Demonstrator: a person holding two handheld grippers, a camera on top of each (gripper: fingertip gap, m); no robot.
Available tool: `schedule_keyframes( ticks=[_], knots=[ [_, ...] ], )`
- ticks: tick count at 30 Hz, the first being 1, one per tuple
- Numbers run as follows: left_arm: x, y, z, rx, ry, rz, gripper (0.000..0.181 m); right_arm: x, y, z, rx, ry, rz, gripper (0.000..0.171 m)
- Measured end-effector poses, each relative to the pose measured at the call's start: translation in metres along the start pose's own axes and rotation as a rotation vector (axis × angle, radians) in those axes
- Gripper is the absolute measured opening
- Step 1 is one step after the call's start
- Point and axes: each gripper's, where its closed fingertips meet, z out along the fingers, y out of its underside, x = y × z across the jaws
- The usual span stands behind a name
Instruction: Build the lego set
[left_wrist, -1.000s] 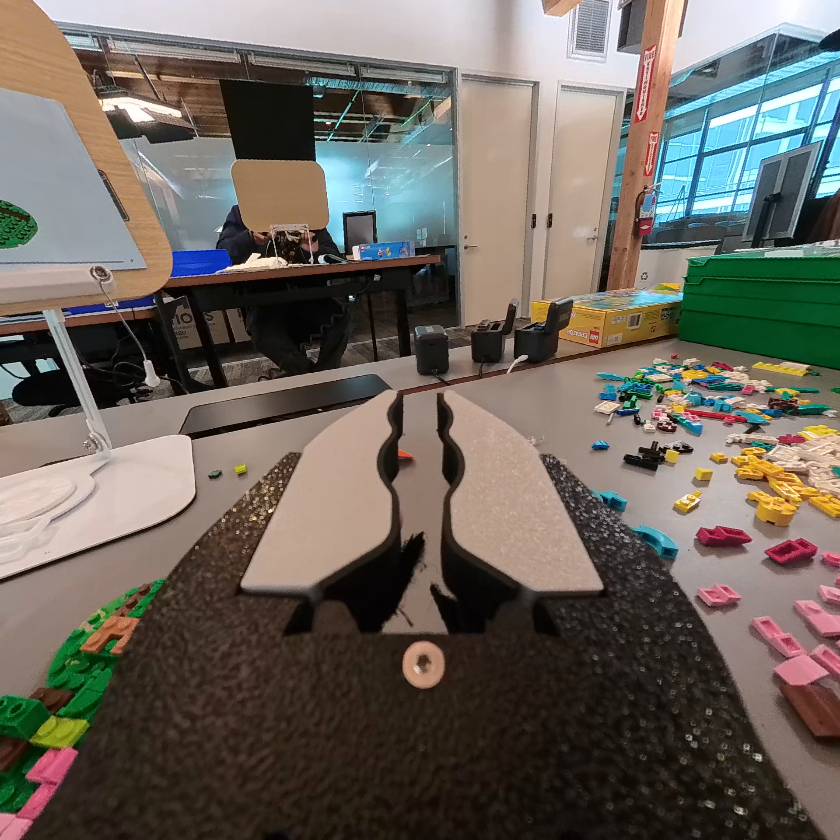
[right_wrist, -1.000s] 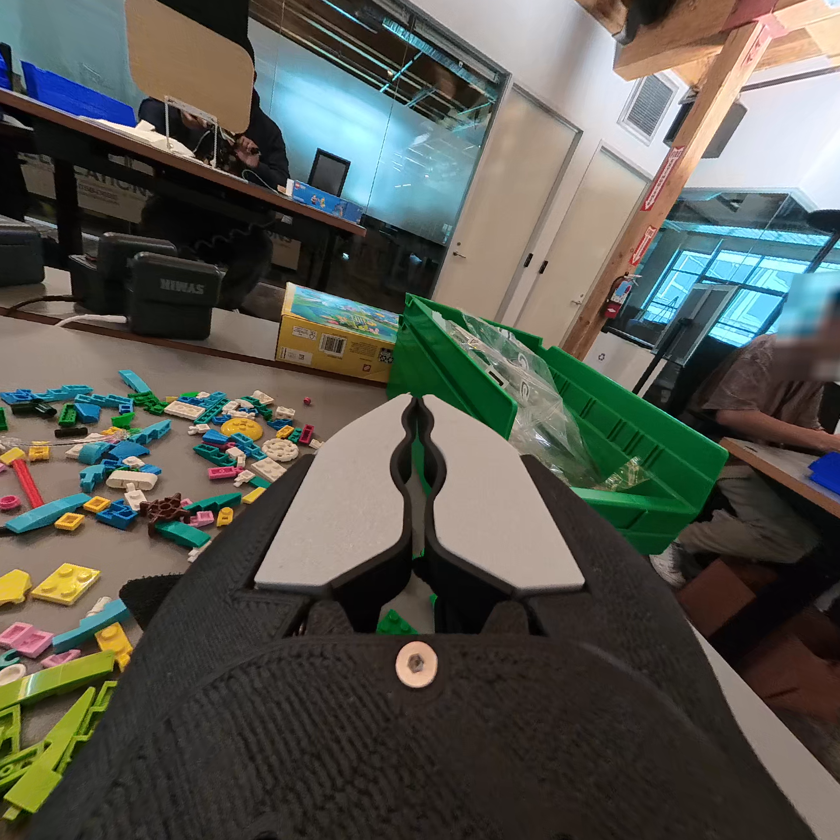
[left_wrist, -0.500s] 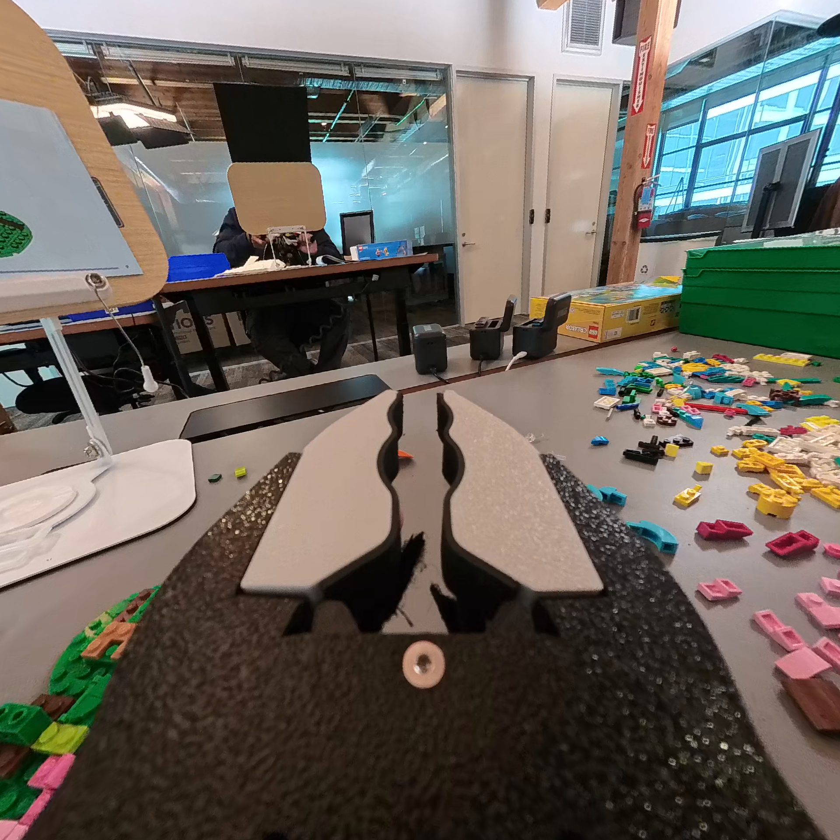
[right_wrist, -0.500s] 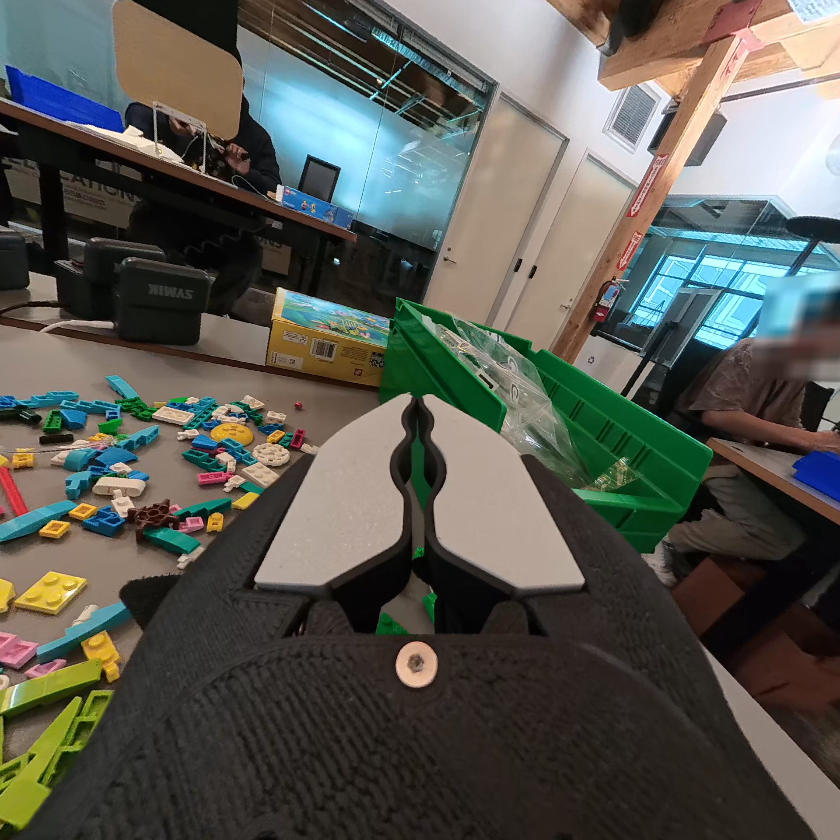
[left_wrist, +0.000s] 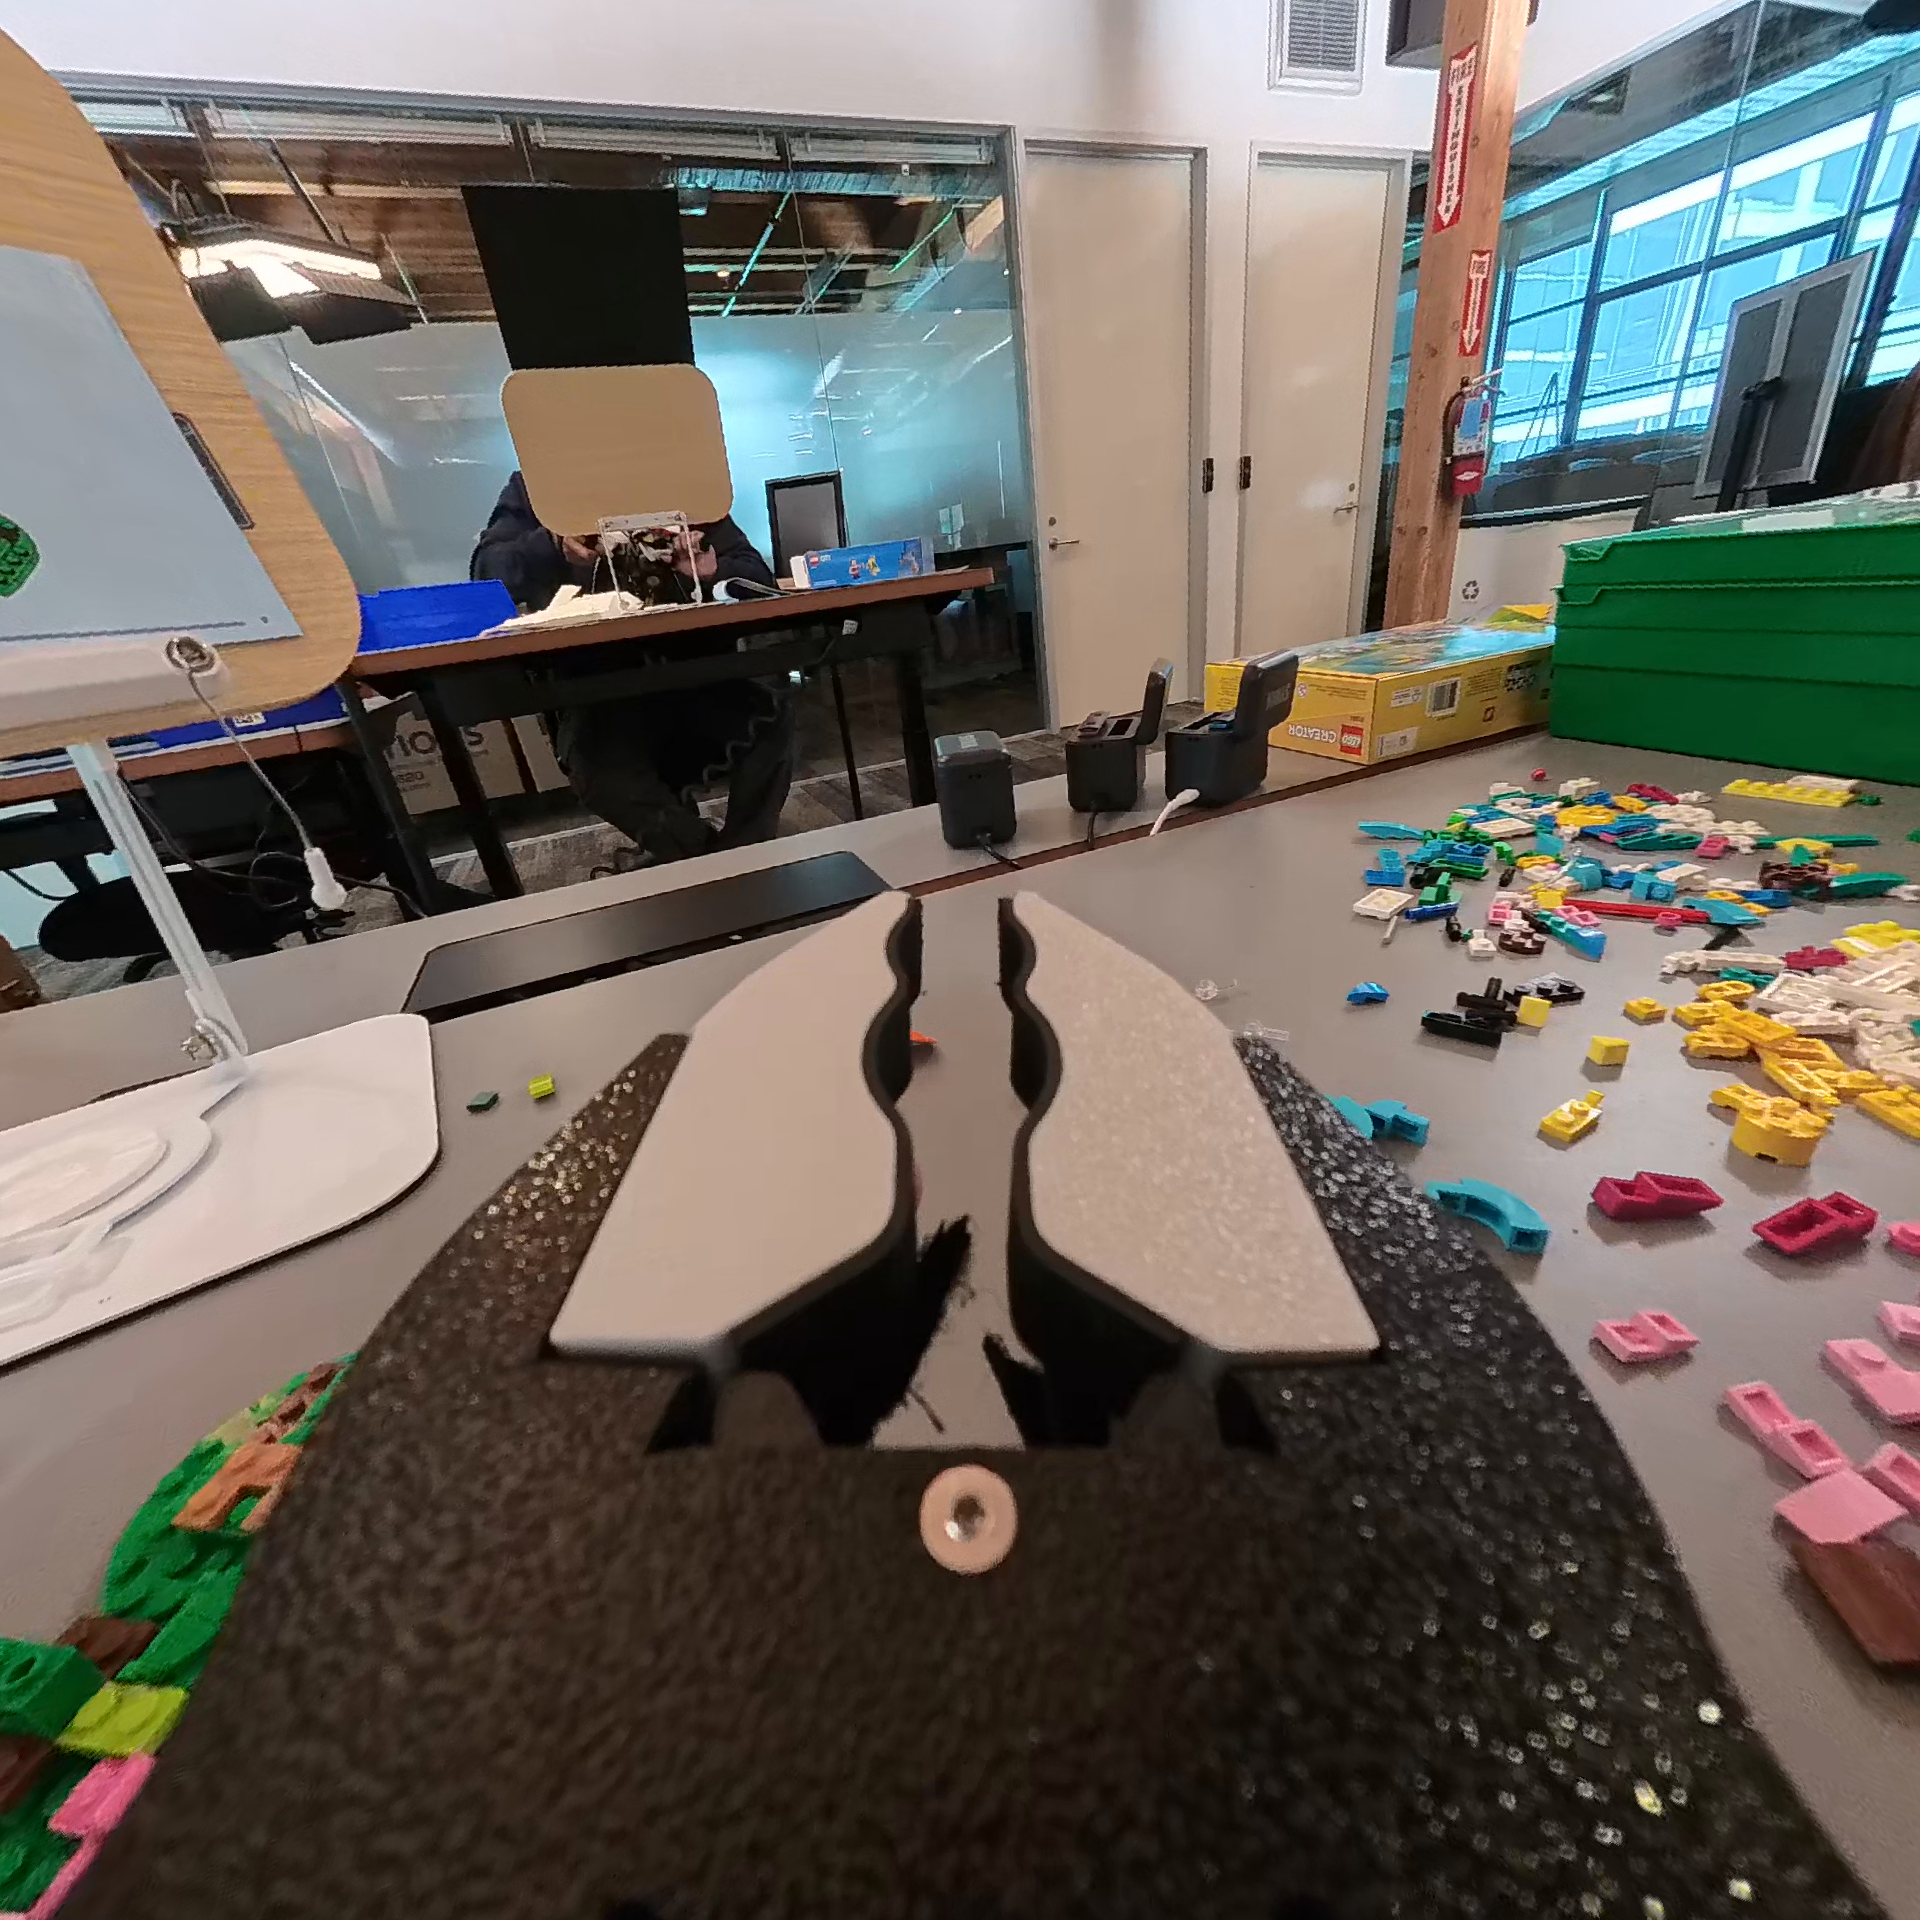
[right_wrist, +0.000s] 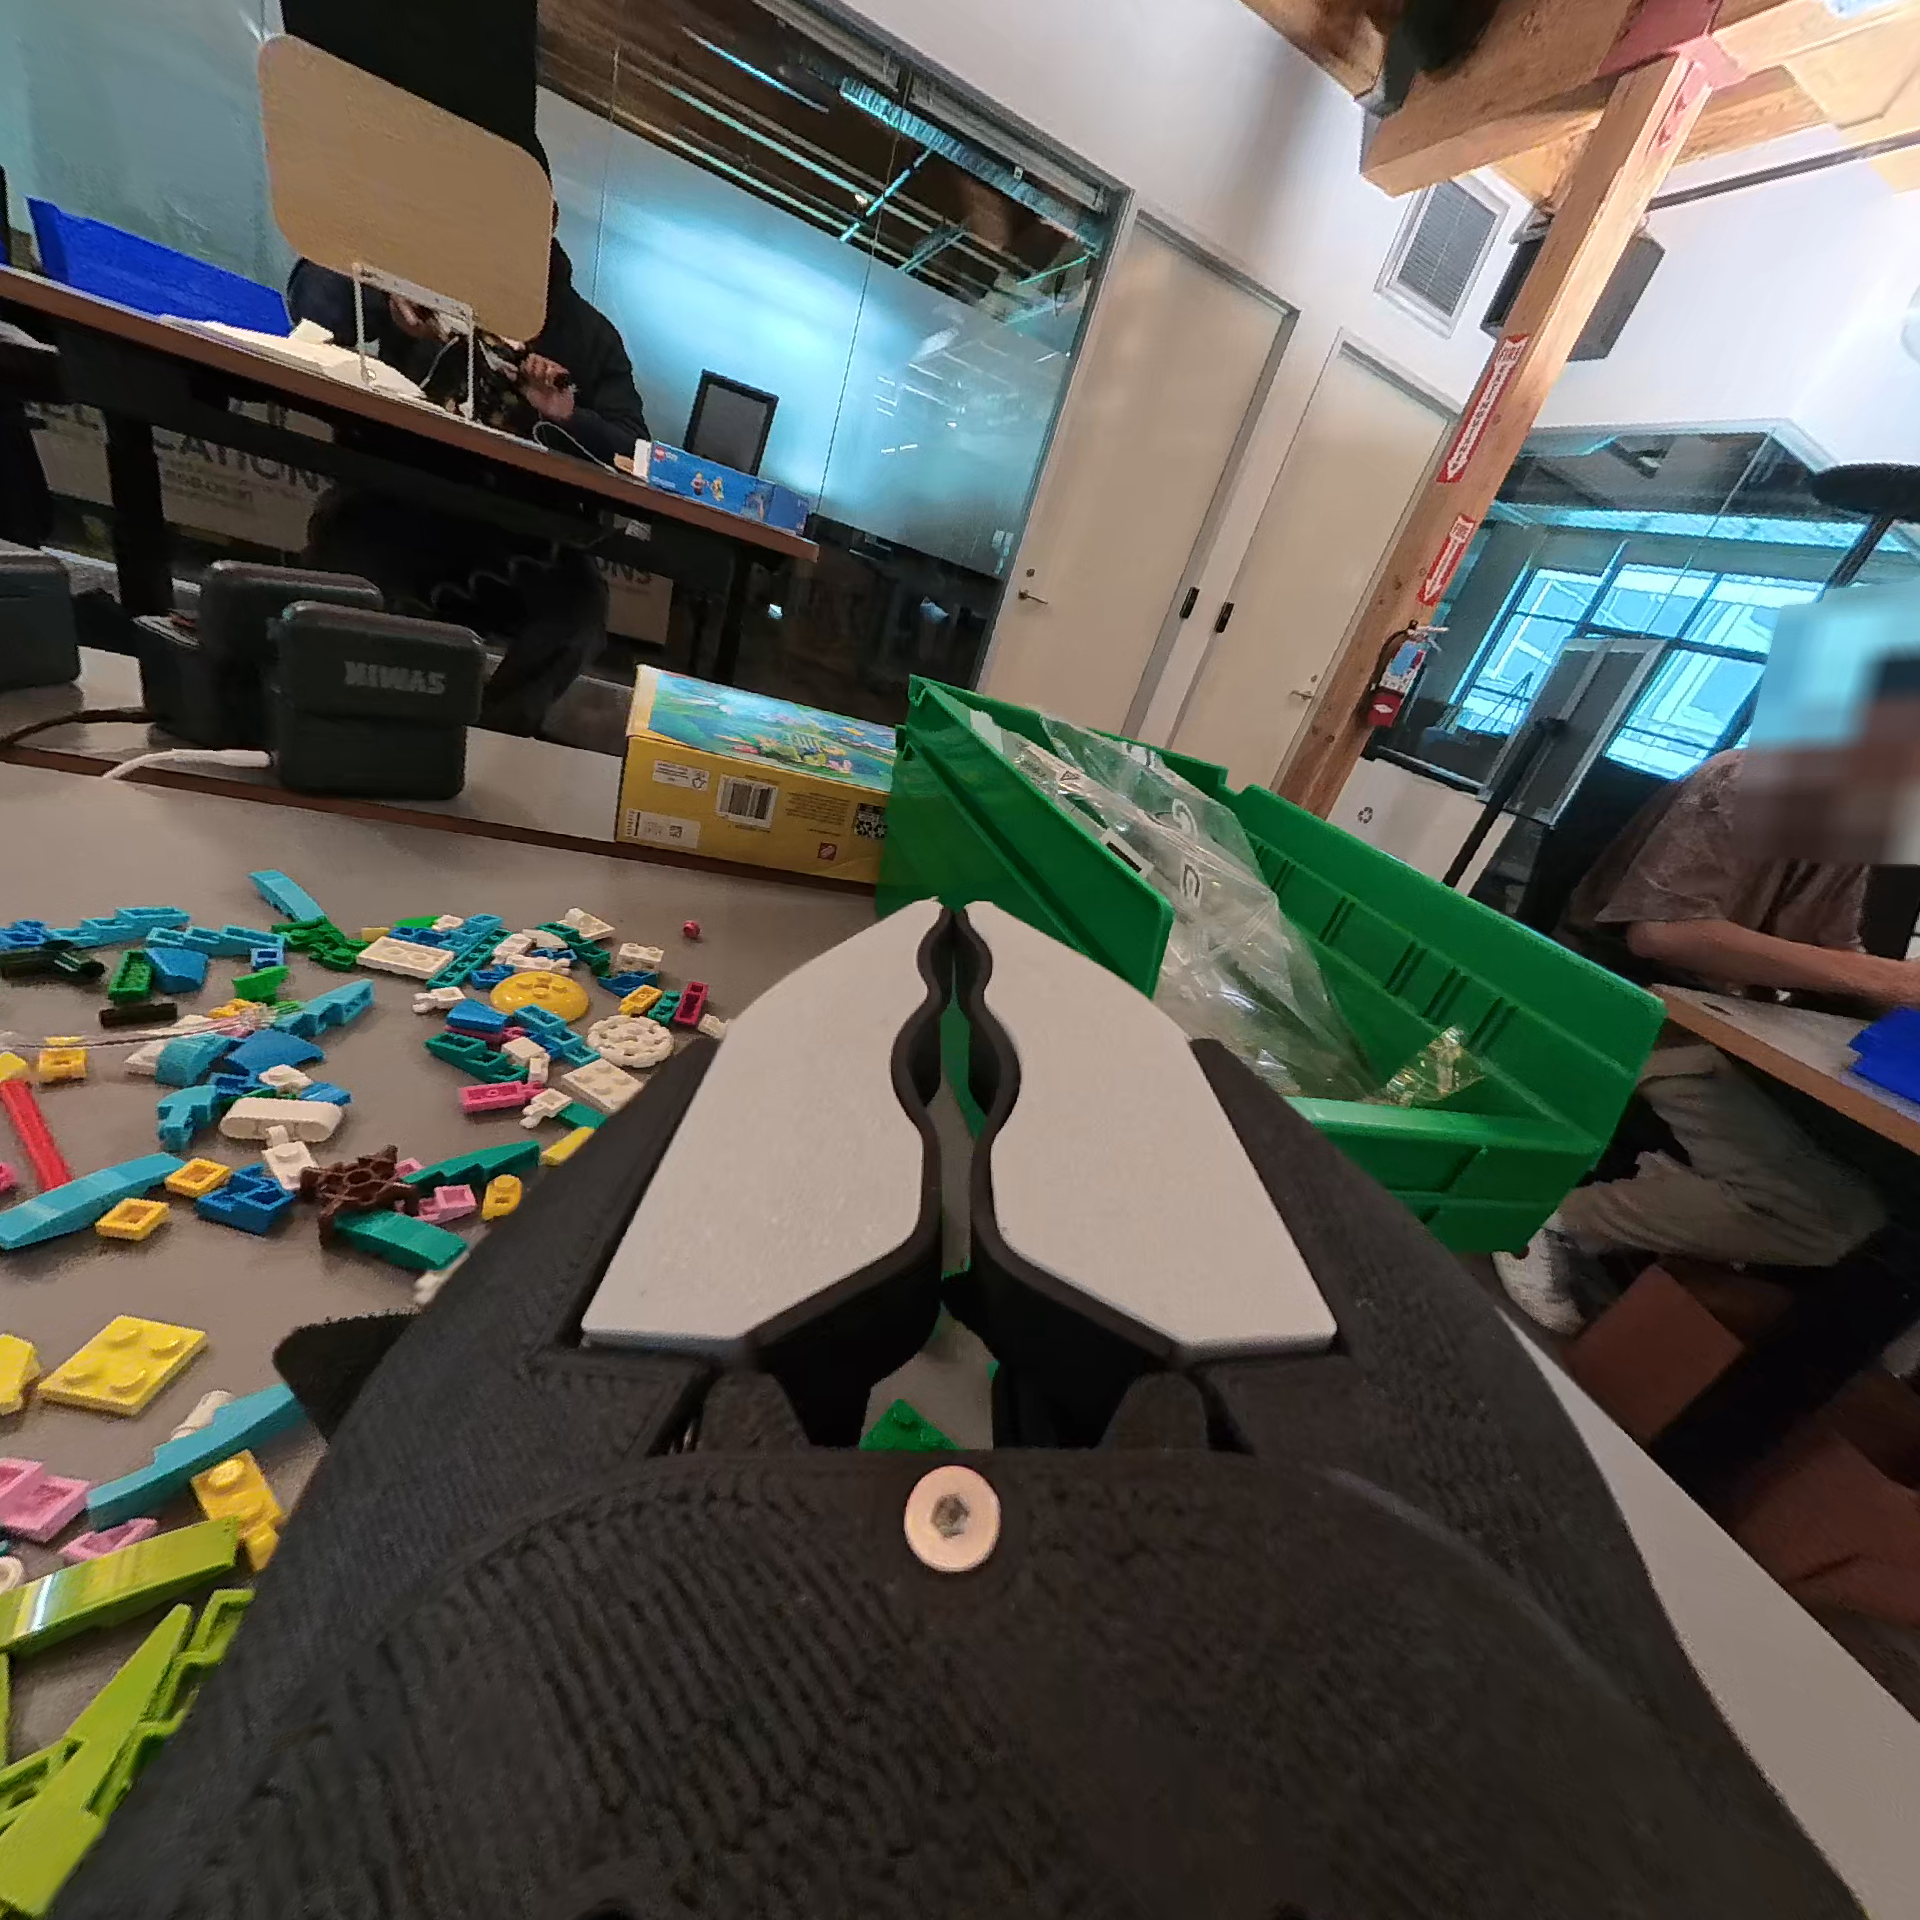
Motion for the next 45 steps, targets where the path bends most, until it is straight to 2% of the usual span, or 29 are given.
schedule_keyframes(
  ticks=[10,13,17,45],
  knots=[
    [0.015,-0.001,0.003,0.011,0.022,0.111,0.013,0.004,-0.002,-0.001,0.019,0.024,-0.028,0.000],
    [0.020,-0.001,0.012,0.015,0.035,0.078,0.013,0.006,-0.003,-0.001,0.022,0.035,-0.049,0.000],
    [0.017,0.003,0.022,0.007,-0.004,0.188,0.013,0.007,0.001,-0.001,0.014,0.038,-0.049,0.000],
    [0.025,-0.007,0.002,0.069,0.086,0.111,0.012,-0.024,-0.011,-0.004,0.072,-0.031,-0.245,0.000]
  ],
)
